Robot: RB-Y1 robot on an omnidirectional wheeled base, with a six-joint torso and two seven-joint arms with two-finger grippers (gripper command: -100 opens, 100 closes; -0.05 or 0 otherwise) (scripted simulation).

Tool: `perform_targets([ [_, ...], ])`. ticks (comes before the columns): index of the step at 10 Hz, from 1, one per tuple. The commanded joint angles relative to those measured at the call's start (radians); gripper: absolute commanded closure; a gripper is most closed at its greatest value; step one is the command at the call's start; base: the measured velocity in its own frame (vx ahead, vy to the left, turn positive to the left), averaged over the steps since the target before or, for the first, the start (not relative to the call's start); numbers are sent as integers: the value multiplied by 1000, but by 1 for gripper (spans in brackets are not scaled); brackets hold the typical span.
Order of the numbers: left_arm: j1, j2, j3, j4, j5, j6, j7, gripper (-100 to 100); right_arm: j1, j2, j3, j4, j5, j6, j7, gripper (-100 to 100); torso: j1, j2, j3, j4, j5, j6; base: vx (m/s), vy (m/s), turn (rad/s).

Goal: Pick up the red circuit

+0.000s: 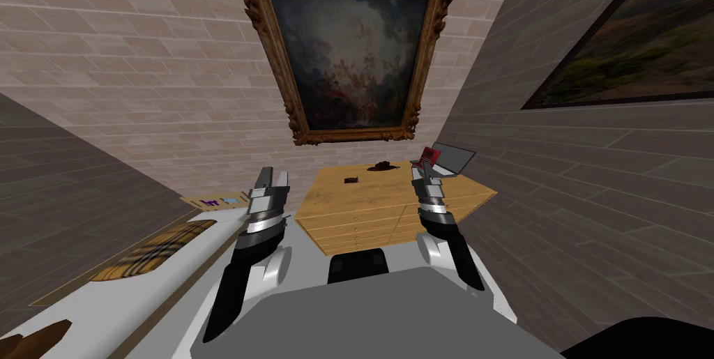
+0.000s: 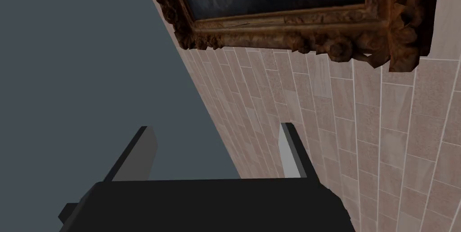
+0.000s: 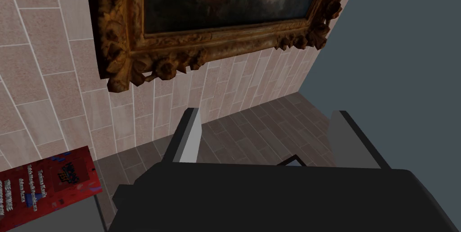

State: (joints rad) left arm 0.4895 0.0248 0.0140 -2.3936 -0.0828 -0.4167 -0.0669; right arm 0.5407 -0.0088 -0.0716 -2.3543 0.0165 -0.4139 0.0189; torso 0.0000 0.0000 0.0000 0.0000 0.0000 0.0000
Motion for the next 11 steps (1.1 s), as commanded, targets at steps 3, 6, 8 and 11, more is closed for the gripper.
perform_targets([
  [3, 27, 96, 7, 71, 68, 68, 3, -100, 0, 0, 0, 0, 0, 0, 0, 0, 7, 3, 2, 1, 1, 0, -45, 96, -68],
  [6, 36, 123, 12, 99, 93, 95, 5, -100, 0, 0, 0, 0, 0, 0, 0, 0, 5, 1, 1, 0, 1, 0, -16, 64, -41],
  [8, 57, 183, 26, 167, 153, 157, 9, -100, 0, 0, 0, 0, 0, 0, 0, 0, 4, 1, 1, 0, 1, 0, -30, 77, -118],
  [11, 68, 214, 35, 207, 187, 201, 11, -100, 0, 0, 0, 0, 0, 0, 0, 0, 6, 3, 2, 1, 1, 0, -41, 69, -88],
])
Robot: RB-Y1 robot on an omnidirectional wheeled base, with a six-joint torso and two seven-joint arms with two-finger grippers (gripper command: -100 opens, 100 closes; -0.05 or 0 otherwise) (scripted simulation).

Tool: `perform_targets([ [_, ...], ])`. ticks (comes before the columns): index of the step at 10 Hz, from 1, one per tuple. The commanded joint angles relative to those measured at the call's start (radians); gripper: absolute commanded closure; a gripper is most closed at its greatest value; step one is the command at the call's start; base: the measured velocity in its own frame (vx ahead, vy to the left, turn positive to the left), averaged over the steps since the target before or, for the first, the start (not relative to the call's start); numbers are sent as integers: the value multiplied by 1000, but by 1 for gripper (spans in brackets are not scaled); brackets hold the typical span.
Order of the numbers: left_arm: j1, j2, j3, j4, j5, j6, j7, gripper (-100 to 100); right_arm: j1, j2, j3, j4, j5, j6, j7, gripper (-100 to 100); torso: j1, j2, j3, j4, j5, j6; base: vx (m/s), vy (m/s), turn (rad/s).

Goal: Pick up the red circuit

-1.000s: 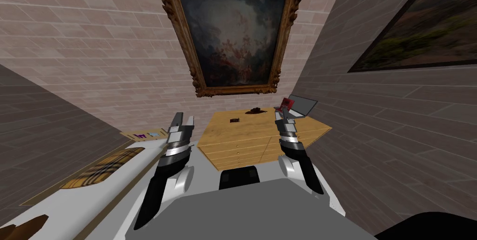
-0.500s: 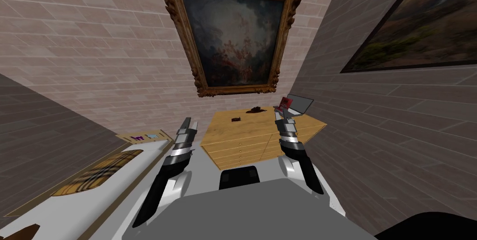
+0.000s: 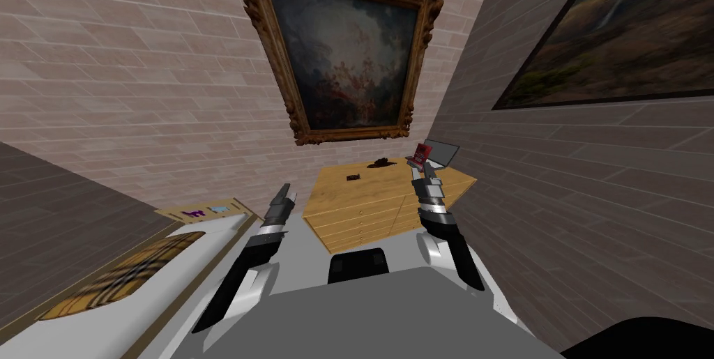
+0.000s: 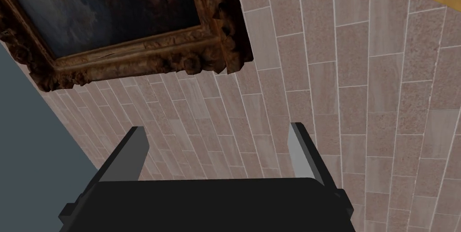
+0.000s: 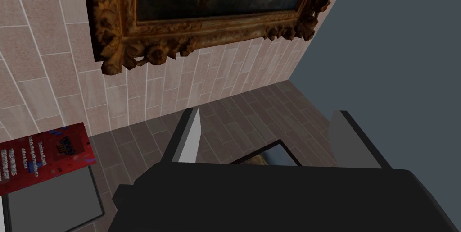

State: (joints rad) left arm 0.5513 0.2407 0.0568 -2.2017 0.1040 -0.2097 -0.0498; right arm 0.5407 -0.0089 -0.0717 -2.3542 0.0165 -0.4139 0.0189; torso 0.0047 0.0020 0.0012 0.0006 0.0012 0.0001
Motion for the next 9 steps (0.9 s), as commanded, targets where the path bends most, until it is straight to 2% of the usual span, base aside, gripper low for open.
perform_targets([
  [1, 17, 31, 4, 50, 37, 37, -3, -100, 0, 0, 0, 0, 0, 0, 0, 0, 0, 0, 0, 0, 0, 0, -25, 61, -152],
  [2, 17, 31, 4, 56, 37, 37, -3, -100, 0, 0, 0, 0, 0, 0, 0, 0, 0, 0, 0, 0, 0, 0, -21, 55, -68],
  [3, 28, 64, 16, 92, 76, 80, 0, -100, 0, 0, 0, 0, 0, 0, 0, 0, 0, -1, -1, 0, 0, 0, -27, 50, -169],
  [4, 28, 64, 16, 105, 76, 84, 0, -100, 0, 0, 0, 0, 0, 0, 0, 0, 0, -1, -1, 0, 0, 0, -29, 42, -92],
  [5, 38, 97, 31, 155, 116, 119, 4, -100, 0, 0, 0, 0, 0, 0, 0, 0, -1, -1, -1, 0, 0, 0, -44, 49, -171],
  [6, 38, 97, 31, 155, 116, 134, 4, -100, 0, 0, 0, 0, 0, 0, 0, 0, 0, 0, 0, 0, 0, 0, -35, 49, -107],
  [7, 48, 132, 47, 201, 156, 179, 8, -100, 0, 0, 0, 0, 0, 0, 0, 0, -1, 0, 0, 0, 0, 0, -38, 45, -230],
  [8, 48, 132, 47, 207, 159, 187, 8, -100, 0, 0, 0, 0, 0, 0, 0, 0, -1, 0, 0, 0, 0, 0, -35, 38, -100],
  [9, 58, 167, 65, 239, 198, 239, 12, -100, 0, 0, 0, 0, 0, 0, 0, 0, -1, 0, 0, 0, 0, 0, -32, 28, -221],
])
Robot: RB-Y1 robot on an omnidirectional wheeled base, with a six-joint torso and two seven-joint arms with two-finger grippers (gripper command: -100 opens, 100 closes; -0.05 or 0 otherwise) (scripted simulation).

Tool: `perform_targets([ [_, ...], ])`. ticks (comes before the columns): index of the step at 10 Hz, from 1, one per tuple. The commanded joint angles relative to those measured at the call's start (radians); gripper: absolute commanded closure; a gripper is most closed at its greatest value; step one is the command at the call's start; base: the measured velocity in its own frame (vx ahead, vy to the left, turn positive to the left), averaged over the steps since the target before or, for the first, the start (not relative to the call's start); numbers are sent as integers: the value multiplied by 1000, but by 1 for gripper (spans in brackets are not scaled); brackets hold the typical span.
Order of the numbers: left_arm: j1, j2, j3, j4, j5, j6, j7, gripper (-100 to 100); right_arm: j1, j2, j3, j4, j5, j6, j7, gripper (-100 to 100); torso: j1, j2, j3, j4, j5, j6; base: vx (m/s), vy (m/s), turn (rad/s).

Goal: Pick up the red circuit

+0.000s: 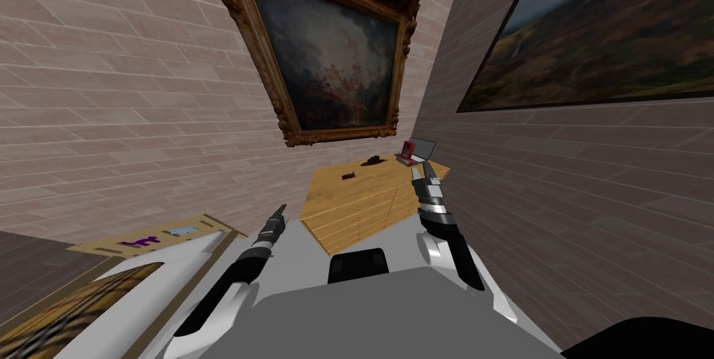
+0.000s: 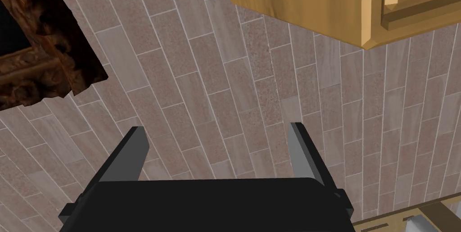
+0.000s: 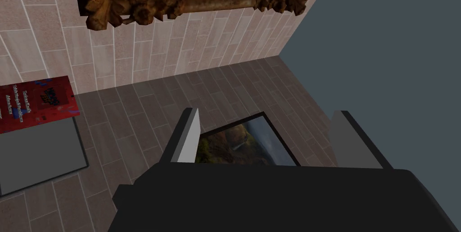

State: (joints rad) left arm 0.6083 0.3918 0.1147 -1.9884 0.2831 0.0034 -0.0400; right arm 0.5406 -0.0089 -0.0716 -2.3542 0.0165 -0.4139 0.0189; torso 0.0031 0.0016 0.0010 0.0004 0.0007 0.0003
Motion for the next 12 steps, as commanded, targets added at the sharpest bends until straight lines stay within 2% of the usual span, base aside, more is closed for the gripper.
perform_targets([
  [1, 1, 16, 7, 49, 23, 30, 2, -100, 0, 0, 0, 0, 0, 0, 0, 0, 0, 0, 0, 0, 0, 0, -31, 30, -103],
  [2, 9, 52, 27, 76, 65, 70, 7, -100, 0, 0, 0, 0, 0, 0, 0, 0, 0, 0, 0, 0, 0, -1, -39, 18, -231],
  [3, 9, 52, 27, 106, 68, 89, 7, -100, 0, 0, 0, 0, 0, 0, 0, 0, -1, 0, 0, 0, 0, 0, -33, 19, -146],
  [4, 9, 52, 27, 106, 68, 89, 7, -100, 0, 0, 0, 0, 0, 0, 0, 0, -1, 0, 0, 0, 0, -1, -12, 12, 15],
  [5, 18, 90, 48, 150, 113, 139, 12, -100, 0, 0, 0, 0, 0, 0, 0, 0, -2, -2, -1, 0, 0, -1, -16, 7, -235],
  [6, 18, 90, 48, 164, 113, 149, 12, -100, 0, 0, 0, 0, 0, 0, 0, 0, -2, -2, -1, 0, 0, 0, -21, 16, -174],
  [7, 25, 125, 71, 207, 151, 180, 17, -100, 0, 0, 0, 0, 0, 0, 0, 0, -1, -1, -1, 0, 0, -1, -31, 10, -292],
  [8, 25, 128, 71, 219, 158, 212, 17, -100, 0, 0, 0, 0, 0, 0, 0, 0, -1, -1, 0, 0, 0, 0, -29, 11, -132],
  [9, 25, 128, 71, 224, 158, 212, 17, -100, 0, 0, 0, 0, 0, 0, 0, 0, -1, -1, 0, 0, 0, -1, -11, 4, 25],
  [10, 32, 168, 96, 262, 204, 259, 22, -100, 0, 0, 0, 0, 0, 0, 0, 0, -2, -2, -1, 0, 0, -1, -14, -9, -296],
  [12, 32, 168, 96, 286, 204, 276, 22, -100, 0, 0, 0, 0, 0, 0, 0, 0, -2, -2, -1, 0, 0, -1, -10, 3, -74],
])
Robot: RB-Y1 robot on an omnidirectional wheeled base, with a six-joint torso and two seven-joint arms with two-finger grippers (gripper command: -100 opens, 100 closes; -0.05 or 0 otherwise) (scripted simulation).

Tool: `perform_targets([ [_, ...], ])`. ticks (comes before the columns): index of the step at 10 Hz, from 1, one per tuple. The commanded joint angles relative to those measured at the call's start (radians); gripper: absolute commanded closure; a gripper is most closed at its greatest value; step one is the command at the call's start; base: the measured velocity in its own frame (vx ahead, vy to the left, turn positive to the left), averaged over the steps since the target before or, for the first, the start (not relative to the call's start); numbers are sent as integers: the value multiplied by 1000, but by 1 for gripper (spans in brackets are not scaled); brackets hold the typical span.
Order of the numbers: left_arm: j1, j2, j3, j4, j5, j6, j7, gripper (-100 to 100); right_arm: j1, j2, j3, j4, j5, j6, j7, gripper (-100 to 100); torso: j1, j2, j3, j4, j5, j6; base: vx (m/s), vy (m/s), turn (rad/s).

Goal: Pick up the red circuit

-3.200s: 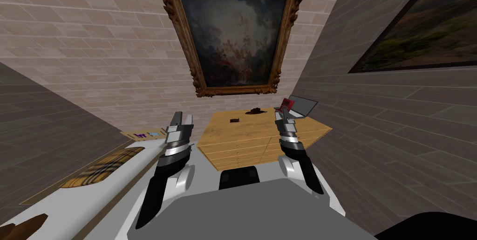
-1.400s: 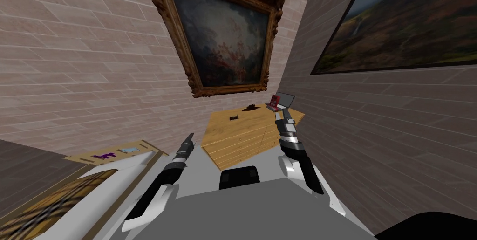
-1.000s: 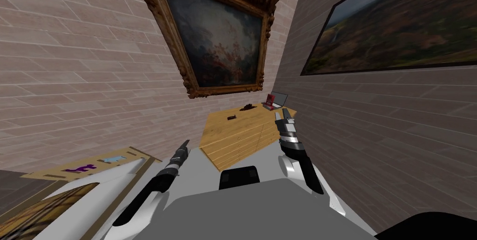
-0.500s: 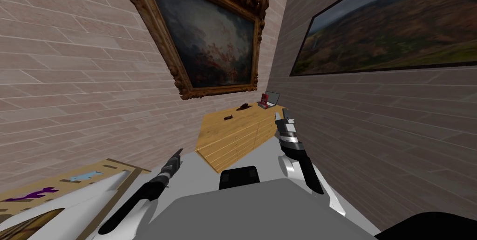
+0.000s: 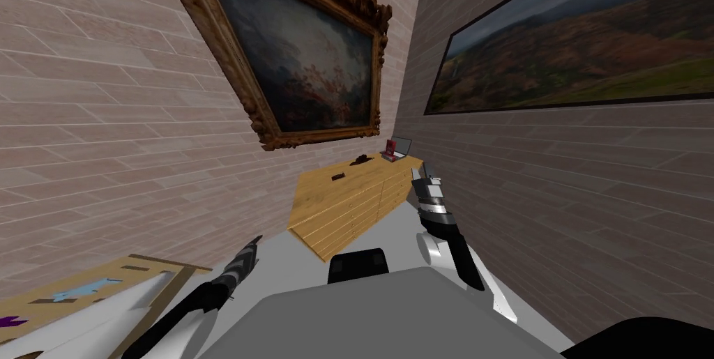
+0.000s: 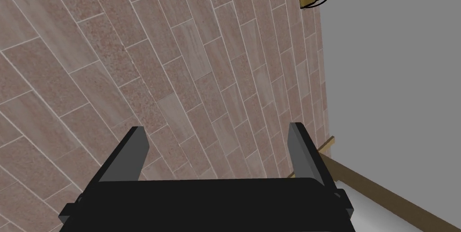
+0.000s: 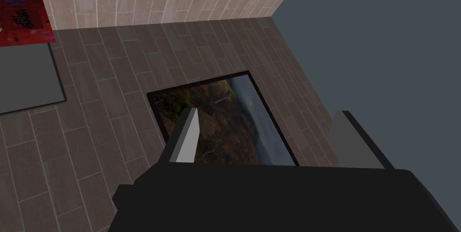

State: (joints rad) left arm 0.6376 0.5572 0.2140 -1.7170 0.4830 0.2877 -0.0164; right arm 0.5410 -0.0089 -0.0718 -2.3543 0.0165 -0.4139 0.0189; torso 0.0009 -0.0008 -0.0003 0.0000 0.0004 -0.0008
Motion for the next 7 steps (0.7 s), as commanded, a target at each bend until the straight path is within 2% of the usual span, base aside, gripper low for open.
perform_targets([
  [1, 8, 44, 23, 50, 49, 50, 4, -100, 0, 0, 0, 0, 0, 0, 0, 0, 0, 0, 0, 0, 0, 0, -13, -9, -298],
  [2, 8, 44, 23, 62, 49, 57, 4, -100, 0, 0, 0, 0, 0, 0, 0, 0, 0, 0, 0, 0, 0, 1, -13, -1, -188],
  [3, 14, 81, 51, 101, 87, 96, 10, -100, 0, 0, 0, 0, 0, 0, 0, 0, 0, 0, 0, 0, 0, 0, -13, -13, -347],
  [4, 14, 86, 51, 116, 94, 122, 10, -100, 0, 0, 0, 0, 0, 0, 0, 0, 0, 0, 0, 0, 0, 1, -8, -3, -145],
  [5, 14, 86, 51, 139, 94, 122, 10, -100, 0, 0, 0, 0, 0, 0, 0, 0, 0, 0, 0, 0, 0, 0, -2, 0, 42],
  [6, 18, 128, 80, 178, 138, 157, 16, -100, 0, 0, 0, 0, 0, 0, 0, 0, 0, 0, 0, 0, 0, 0, 2, -21, -303],
  [7, 18, 128, 80, 201, 138, 179, 16, -100, 0, 0, 0, 0, 0, 0, 0, 0, -1, -1, 0, 0, 0, 1, 0, -11, -233],
])
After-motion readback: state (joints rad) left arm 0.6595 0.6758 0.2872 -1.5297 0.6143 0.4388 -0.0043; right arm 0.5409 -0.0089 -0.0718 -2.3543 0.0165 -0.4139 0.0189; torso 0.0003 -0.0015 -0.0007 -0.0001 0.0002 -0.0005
